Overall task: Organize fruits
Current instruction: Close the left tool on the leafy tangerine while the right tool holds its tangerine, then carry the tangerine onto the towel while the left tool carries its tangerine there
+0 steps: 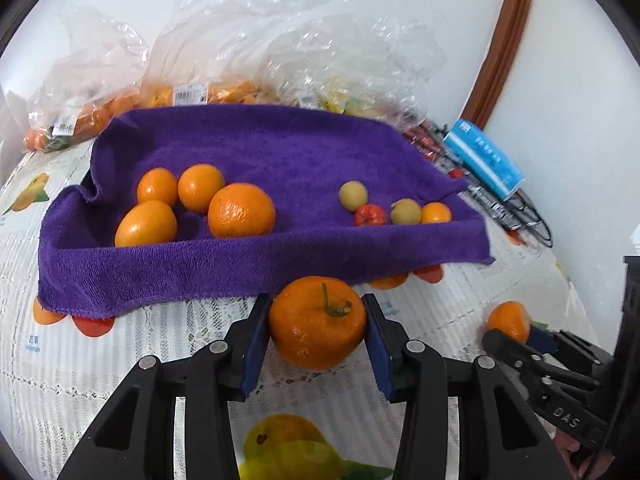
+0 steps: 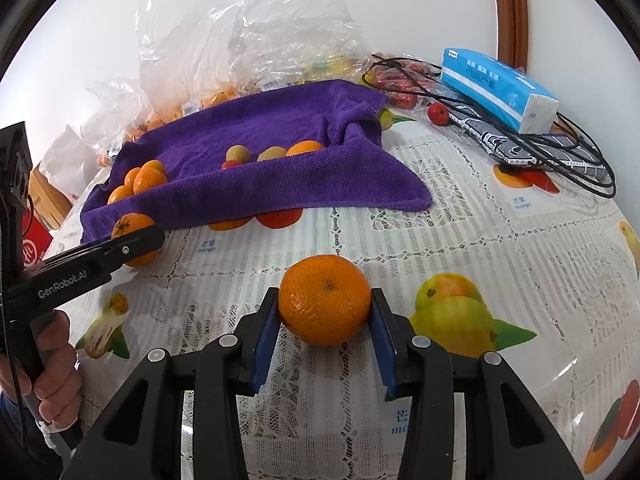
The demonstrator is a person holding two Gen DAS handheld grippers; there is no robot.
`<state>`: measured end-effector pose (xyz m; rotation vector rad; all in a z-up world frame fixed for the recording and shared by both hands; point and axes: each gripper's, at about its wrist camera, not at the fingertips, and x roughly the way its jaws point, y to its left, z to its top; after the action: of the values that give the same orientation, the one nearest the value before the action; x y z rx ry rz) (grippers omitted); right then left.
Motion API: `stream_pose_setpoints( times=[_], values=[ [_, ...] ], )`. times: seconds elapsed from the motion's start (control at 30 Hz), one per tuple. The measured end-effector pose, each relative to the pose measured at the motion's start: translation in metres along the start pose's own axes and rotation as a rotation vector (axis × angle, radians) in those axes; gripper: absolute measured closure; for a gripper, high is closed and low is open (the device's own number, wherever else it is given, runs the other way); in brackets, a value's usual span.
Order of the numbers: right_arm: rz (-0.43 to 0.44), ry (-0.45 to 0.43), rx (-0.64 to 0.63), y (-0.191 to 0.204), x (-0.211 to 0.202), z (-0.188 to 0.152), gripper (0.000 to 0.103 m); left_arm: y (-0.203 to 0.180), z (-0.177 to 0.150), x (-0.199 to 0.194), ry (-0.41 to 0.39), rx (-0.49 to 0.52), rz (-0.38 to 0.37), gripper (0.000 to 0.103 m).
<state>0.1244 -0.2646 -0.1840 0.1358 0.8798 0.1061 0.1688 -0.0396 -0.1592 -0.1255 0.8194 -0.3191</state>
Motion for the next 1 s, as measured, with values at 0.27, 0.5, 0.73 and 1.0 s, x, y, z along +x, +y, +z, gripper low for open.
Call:
stream_pose_setpoints(
  times=[0.27, 0.5, 0.73, 1.0],
  values=[
    [-0.001, -0.006, 0.008, -0.002, -0.001, 0.001, 0.060, -0.010, -0.003, -0.016, -0.063, 0.041, -0.054, 0.060],
    [-0.006, -0.025, -0.014, 0.002, -0.008, 0.004, 0.060, -0.004, -0.003, -0.027, -0.052, 0.003, -0.036, 0.060],
    [0.014, -0.089, -0.028, 0.015, -0.023, 0.037, 0.060, 0.004, 0.021, -0.052, -0.110, -0.001, -0.015, 0.060],
    [0.030, -0.182, -0.065, 0.037, -0.029, 0.091, 0.060, 0.029, 0.059, -0.056, -0.167, -0.042, 0.064, 0.060]
  ],
)
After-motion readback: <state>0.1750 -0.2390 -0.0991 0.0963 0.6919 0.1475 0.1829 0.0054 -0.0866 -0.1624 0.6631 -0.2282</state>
